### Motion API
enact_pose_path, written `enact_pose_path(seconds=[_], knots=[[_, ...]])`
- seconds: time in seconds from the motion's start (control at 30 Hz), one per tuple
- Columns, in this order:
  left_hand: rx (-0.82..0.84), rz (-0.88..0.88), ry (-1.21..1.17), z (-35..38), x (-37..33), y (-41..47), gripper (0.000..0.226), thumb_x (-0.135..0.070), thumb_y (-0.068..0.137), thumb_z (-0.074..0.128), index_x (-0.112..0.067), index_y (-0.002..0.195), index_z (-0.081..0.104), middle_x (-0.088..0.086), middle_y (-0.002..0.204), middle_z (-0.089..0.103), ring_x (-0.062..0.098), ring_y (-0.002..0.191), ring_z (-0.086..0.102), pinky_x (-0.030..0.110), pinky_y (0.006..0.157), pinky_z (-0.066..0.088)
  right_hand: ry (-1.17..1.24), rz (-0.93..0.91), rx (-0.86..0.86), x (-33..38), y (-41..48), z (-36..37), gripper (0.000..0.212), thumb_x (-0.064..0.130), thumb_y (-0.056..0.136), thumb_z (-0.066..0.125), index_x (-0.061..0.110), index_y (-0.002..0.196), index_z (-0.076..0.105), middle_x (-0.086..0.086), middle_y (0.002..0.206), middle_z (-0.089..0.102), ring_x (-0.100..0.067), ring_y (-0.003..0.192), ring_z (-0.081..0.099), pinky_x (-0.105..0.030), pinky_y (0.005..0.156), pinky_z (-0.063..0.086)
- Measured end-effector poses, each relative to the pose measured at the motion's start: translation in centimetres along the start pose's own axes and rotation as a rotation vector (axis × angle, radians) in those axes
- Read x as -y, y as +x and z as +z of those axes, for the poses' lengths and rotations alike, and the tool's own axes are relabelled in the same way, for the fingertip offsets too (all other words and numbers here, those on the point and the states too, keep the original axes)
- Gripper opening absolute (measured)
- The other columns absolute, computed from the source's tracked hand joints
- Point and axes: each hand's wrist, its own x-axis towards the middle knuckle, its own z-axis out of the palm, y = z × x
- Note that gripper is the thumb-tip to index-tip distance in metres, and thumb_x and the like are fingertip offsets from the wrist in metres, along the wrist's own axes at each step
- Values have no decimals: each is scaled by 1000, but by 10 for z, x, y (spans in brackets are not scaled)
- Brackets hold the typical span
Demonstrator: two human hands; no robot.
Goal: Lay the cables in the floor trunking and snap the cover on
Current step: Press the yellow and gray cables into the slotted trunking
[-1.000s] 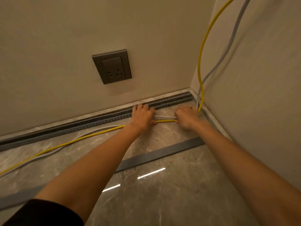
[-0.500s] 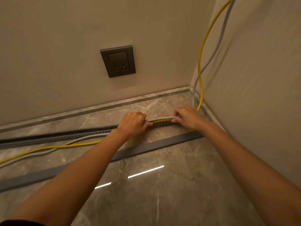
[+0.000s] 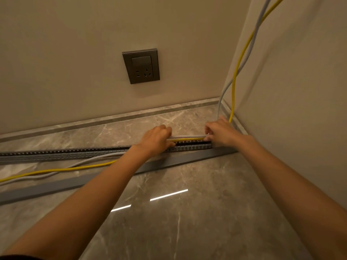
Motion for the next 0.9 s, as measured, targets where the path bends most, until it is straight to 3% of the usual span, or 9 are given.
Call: enact_pose_path(seconds=[0.1,0.27,0.43,0.47,0.53,0.6,0.63,0.73,0.9], knots=[[59,103,-27,10,-21,5,41,-32,89,60,-9,121,48,12,123,53,29,108,53,38,86,46,-35,-40,4,-1,-1,3,14,28,89,60,15,88,56,-13,110,67,-28,110,53,-37,106,25],[-59,17,-57,16,-26,16,27,-21,89,61,-3,108,54,17,116,59,34,104,55,42,83,45,61,-23,24,-12,-2,1,22,23,90,59,4,101,64,-15,111,67,-20,101,45,-34,109,21],[-9,-59,-128,7,-21,25,24,-22,83,70,-3,96,62,18,105,65,33,96,59,32,67,37,176,14,0,-17,1,3,22,19,88,61,2,99,68,-15,103,69,-21,101,45,-33,109,25],[-2,-63,-123,5,-22,26,26,-25,83,70,-3,96,63,18,104,66,33,95,60,32,67,37,229,31,-15,-19,3,5,21,18,86,65,1,97,69,-14,95,68,-23,102,49,-33,105,30],[-13,-70,-119,2,-25,27,34,-35,84,67,-4,96,64,17,101,67,32,94,61,33,68,41,329,64,-48,-22,8,6,20,15,78,74,0,90,69,-7,79,61,-26,93,57,-29,82,41],[-31,-67,-133,1,-28,29,35,-37,85,65,-5,100,64,16,104,68,31,96,62,37,75,48,387,88,-41,-23,10,7,18,12,73,78,2,83,69,-2,70,57,-20,77,56,-21,58,38],[-34,-60,-144,1,-30,30,31,-34,87,64,-6,100,63,16,105,68,31,97,62,38,78,50,411,90,-26,-24,11,6,14,11,72,79,4,78,68,-1,67,56,-18,74,55,-19,54,37],[-20,-44,-156,6,-34,30,21,-22,91,59,-3,98,63,17,105,65,31,97,60,35,73,44,454,73,35,-28,12,5,26,7,77,74,17,60,57,-3,73,59,-16,78,55,-24,65,41],[-19,-82,-134,7,-40,30,27,-23,95,53,1,102,63,17,113,60,31,100,58,37,79,46,387,58,74,-29,11,9,39,8,85,65,29,57,47,-4,81,59,-17,84,54,-26,75,38]])
